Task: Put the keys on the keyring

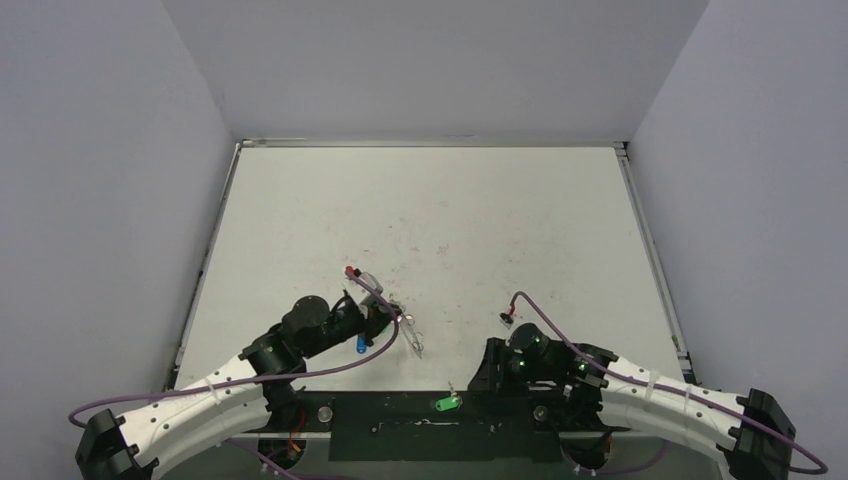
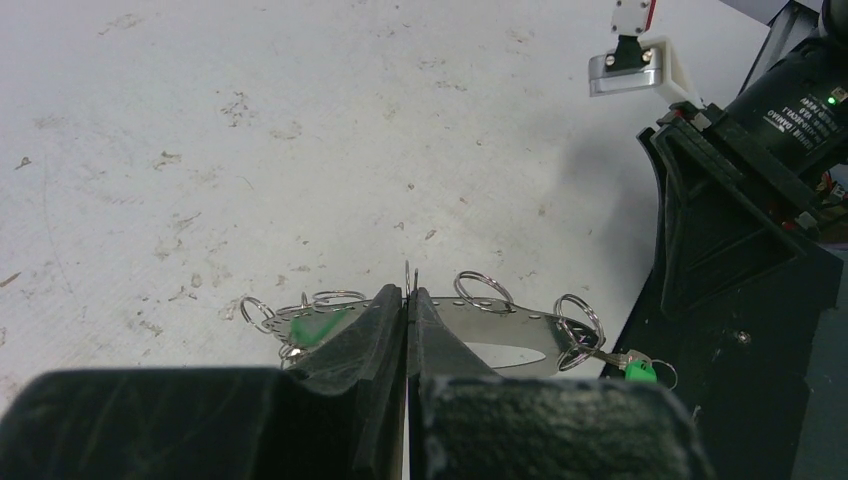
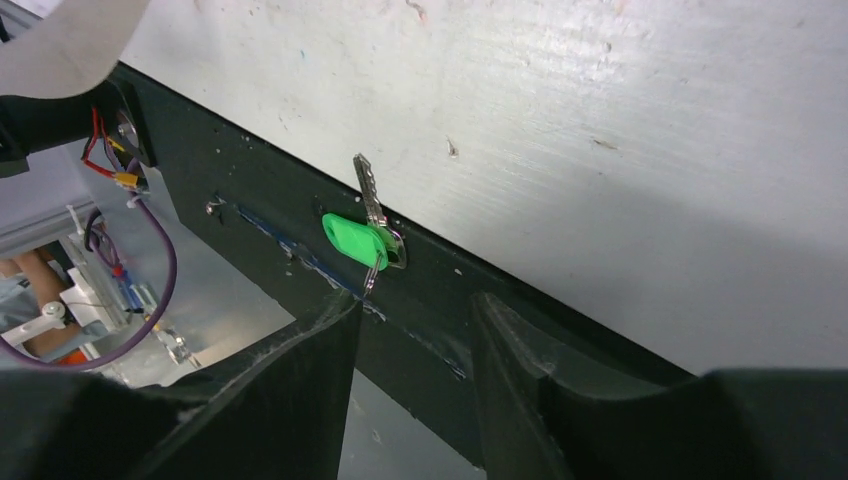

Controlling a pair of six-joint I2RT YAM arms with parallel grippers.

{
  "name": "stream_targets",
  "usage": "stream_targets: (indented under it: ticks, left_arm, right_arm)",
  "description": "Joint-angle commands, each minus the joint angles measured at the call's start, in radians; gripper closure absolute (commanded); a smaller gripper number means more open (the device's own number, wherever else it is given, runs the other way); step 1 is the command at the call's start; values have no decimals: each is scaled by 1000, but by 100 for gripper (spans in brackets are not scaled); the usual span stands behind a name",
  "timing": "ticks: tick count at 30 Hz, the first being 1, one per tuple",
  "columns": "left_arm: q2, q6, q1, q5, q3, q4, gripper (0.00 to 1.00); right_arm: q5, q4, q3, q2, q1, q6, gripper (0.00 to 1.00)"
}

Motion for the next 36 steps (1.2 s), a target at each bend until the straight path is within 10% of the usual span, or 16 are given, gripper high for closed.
stream_targets:
  ticks: [1,14,30,36]
  left_arm:
    - [3,-24,3,17,2,101,100]
    - [-2,-27,4,25,0,89,100]
    - [-18,-16,3,23,10,38,100]
    - [-40,2,4,22,21,-10,100]
  right_arm:
    - [50,166,-48,29,69,148,57]
    - [113,350,-4,255,190,170,58]
    - [134,305,45,271,214,157,100]
    - [194,192,95,202,203,108,100]
